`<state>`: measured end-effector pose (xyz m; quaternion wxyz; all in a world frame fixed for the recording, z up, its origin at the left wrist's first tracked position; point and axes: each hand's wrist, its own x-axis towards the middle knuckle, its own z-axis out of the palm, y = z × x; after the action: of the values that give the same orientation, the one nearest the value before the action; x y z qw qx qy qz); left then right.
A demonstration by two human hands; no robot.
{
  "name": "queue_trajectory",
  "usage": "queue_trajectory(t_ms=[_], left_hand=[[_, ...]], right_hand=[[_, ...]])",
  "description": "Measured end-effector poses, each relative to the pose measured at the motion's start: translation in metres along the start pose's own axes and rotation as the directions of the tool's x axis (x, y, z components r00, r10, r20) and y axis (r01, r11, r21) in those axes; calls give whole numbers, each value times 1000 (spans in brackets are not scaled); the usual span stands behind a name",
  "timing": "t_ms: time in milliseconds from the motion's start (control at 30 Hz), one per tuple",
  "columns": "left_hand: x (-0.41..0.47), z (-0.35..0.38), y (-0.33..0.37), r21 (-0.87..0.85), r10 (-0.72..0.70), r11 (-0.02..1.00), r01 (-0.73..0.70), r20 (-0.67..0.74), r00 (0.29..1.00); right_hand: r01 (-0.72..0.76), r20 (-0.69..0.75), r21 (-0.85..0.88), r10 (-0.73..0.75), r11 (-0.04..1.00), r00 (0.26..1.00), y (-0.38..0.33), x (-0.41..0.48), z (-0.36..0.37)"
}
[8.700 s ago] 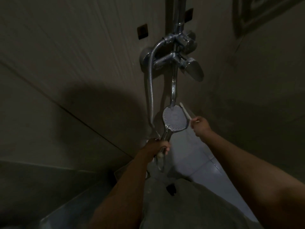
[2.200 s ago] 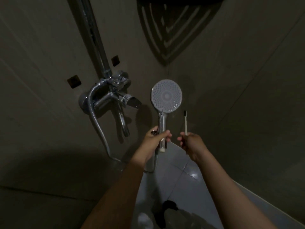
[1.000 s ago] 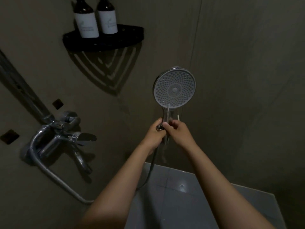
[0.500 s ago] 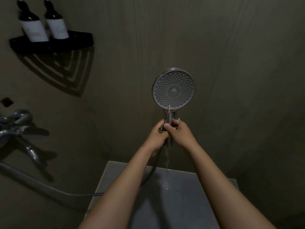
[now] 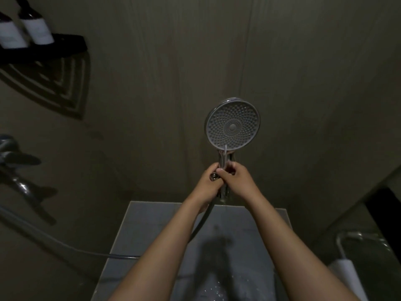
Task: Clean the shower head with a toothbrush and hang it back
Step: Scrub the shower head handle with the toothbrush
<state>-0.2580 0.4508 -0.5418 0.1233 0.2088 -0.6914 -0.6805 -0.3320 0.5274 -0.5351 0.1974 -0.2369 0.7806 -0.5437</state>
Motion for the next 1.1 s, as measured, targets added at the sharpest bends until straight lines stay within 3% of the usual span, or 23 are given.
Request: queue_trajectory(t_ms=[300,700,1100], left_hand=[[-43,-15,-21,-45,-89,995,91,27,996],[-95,-40,-26,51,-18,999,14,80,997],[-128,-16,-13,4,1,1000,-2,57,998]], right_hand=[[-33,-44,62,36,998,998,7,-49,26],[-88,-103,87,97,992,990,-4,-104,57],[-95,-70,69,100,993,993,-11,-131,41]])
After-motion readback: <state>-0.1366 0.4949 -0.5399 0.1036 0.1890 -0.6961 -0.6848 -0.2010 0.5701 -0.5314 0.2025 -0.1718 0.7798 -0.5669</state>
